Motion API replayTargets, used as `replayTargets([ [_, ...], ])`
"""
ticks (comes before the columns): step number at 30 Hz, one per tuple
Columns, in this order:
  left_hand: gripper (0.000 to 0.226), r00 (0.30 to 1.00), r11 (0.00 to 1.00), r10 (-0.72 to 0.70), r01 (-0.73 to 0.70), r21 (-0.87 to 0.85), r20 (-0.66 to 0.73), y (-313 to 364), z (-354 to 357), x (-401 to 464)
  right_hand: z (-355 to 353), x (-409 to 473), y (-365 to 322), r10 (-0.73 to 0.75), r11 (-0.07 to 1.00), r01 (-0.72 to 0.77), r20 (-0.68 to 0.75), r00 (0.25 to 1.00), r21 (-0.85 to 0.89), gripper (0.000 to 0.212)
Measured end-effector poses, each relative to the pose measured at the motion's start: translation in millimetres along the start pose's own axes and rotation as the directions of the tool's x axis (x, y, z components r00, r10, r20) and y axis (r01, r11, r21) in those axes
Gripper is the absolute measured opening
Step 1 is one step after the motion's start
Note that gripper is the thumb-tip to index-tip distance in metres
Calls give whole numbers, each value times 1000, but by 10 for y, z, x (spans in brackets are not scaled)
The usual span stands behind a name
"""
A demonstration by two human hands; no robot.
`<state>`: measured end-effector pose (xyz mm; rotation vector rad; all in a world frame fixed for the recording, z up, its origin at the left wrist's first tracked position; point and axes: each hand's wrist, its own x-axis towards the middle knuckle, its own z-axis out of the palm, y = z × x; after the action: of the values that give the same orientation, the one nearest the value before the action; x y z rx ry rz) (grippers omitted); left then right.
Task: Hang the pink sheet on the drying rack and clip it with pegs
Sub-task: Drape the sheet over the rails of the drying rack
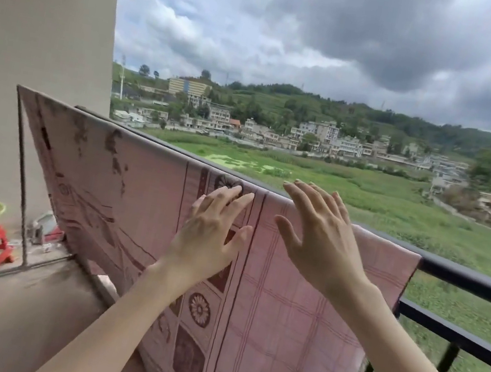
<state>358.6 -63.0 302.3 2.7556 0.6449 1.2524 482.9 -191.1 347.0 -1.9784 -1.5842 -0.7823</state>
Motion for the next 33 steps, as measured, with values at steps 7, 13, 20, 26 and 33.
replayTargets([
  [7, 53, 995, 990, -92, 88, 111, 32, -1579, -637, -340, 938, 758, -1292, -96, 994, 94, 46, 994, 50, 55],
  [13, 53, 980, 966, -198, 194, 171, 8, -2762, -1150, -594, 1700, 1352, -2244, -169, 980, 154, 110, 979, 129, 54],
  [20, 50, 957, 941, -287, 275, 196, 35, -3748, -1178, -646, 2427, 1995, -2670, -170, 980, 151, 150, 974, 133, 52],
  [26, 49, 948, 933, -303, 274, 231, 100, -4602, -925, -258, 3098, 2755, -2759, -136, 990, 132, 129, 982, 44, 48],
  [33, 53, 957, 955, -217, 169, 242, 190, -5507, -459, 936, 3687, 3824, -2646, 44, 989, -27, 110, 993, -146, 44],
])
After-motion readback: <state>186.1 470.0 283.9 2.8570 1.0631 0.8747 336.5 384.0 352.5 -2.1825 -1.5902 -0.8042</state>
